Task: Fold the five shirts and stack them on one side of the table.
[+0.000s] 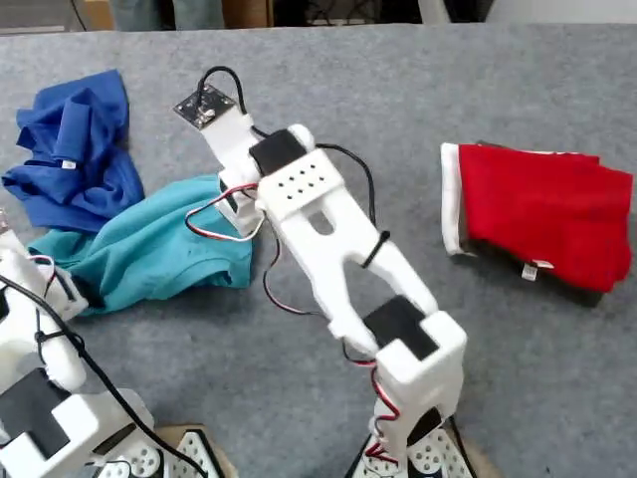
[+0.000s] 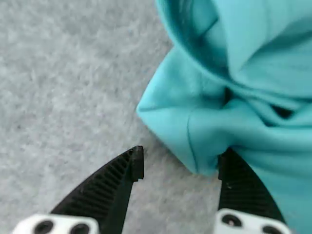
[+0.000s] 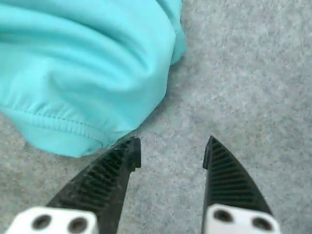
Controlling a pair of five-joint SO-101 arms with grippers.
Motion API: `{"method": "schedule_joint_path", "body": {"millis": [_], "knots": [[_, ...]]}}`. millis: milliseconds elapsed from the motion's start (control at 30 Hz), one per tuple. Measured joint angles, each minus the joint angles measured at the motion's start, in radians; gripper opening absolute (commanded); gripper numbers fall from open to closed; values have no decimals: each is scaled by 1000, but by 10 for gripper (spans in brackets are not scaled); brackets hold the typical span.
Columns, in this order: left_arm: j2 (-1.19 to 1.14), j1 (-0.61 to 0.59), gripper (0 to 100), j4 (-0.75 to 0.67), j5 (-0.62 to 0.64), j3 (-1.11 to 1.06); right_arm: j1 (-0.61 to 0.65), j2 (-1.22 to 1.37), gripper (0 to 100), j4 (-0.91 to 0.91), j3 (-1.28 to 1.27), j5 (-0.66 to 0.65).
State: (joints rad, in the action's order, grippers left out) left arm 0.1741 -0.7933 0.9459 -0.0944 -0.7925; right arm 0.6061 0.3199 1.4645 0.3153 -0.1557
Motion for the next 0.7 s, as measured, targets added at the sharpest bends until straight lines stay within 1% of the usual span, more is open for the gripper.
{"method": "schedule_joint_path", "body": {"millis": [133,267,367,500,600,700], "knots": [[0,81,34,-49,28,-3,0,17,222,72,41,0],[0,170,27,-55,32,-3,0,17,221,112,48,0],[2,189,28,-37,32,8,0,18,221,146,71,0],[63,181,28,110,15,114,-37,18,220,193,106,0],[138,118,28,250,-8,247,-83,18,220,216,123,0],[209,52,28,353,-15,397,-103,18,220,233,124,0]]}}
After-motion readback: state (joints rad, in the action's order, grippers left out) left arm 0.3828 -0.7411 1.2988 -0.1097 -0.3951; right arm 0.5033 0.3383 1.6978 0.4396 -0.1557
